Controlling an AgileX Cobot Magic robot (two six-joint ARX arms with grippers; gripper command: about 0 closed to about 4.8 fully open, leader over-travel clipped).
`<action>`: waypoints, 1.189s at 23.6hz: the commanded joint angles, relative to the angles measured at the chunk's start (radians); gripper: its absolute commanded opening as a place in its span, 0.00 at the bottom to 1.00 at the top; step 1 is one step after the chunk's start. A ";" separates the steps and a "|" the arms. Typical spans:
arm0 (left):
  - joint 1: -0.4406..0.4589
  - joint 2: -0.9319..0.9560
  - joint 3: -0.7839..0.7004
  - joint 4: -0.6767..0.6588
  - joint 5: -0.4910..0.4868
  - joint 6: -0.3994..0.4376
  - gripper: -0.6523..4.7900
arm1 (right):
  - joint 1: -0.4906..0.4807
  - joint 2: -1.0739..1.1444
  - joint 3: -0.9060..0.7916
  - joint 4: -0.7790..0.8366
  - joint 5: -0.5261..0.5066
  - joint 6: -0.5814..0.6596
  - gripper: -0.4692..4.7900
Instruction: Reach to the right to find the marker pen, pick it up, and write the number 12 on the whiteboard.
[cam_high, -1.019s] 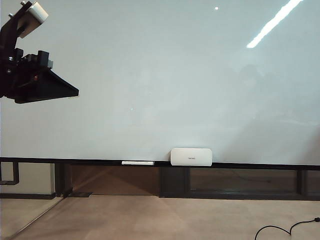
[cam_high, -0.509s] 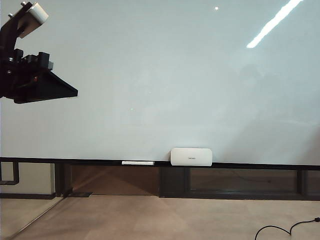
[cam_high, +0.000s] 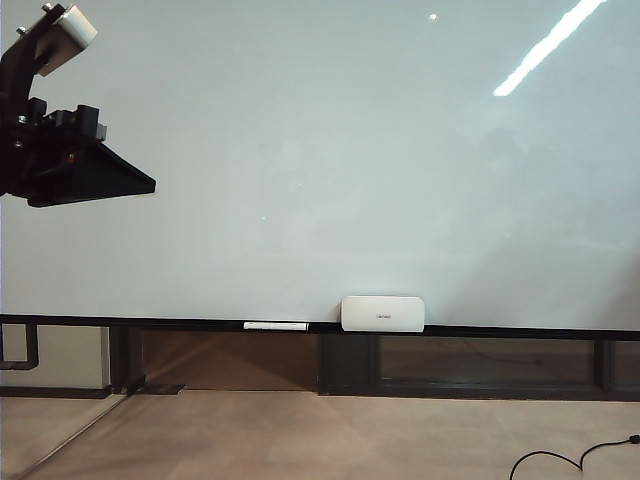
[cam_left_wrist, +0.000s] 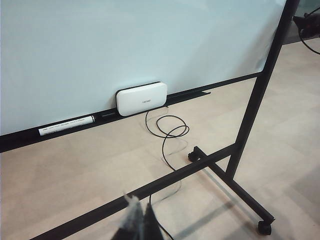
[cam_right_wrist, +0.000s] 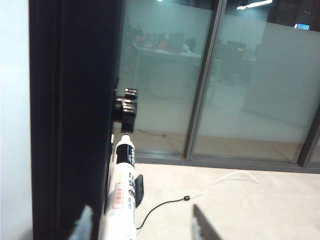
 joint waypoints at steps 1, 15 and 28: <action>0.000 -0.002 0.004 0.009 -0.003 0.001 0.11 | 0.000 -0.005 0.005 0.016 -0.001 0.001 0.45; 0.000 -0.002 0.004 0.009 -0.003 0.005 0.11 | 0.001 -0.005 0.005 0.015 -0.012 0.001 0.31; 0.000 -0.002 0.004 0.010 -0.004 0.017 0.11 | 0.008 -0.005 0.005 -0.020 -0.016 -0.007 0.37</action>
